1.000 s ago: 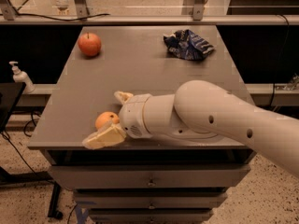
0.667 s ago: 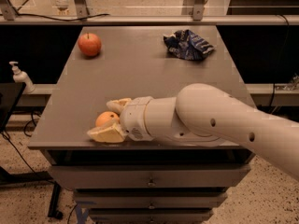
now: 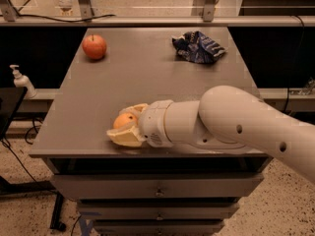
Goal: Move orange near blue chip bag
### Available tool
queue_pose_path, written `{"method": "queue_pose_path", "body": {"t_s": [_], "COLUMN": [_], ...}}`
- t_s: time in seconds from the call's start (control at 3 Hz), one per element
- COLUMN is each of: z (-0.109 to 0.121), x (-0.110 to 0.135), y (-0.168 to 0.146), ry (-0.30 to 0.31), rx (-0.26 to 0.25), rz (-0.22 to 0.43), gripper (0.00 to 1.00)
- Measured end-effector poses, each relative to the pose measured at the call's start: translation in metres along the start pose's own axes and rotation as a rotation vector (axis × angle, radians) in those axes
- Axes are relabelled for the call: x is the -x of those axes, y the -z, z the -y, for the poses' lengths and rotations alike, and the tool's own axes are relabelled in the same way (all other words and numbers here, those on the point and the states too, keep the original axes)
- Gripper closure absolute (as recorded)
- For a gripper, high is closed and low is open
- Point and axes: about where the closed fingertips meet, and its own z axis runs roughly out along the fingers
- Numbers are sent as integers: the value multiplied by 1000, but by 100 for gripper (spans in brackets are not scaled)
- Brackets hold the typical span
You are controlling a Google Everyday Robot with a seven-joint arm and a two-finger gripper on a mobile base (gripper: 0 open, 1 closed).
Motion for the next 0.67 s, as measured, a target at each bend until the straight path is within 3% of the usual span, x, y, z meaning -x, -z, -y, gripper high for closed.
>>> {"method": "queue_pose_path", "body": {"t_s": [0.33,0.67], "z": [39,38], "x": [-4,-4], "y": [50,50], "ry": [-8,-7], "rx": [-80,-79], "rz": [-26,-26], "gripper": [100,100]}}
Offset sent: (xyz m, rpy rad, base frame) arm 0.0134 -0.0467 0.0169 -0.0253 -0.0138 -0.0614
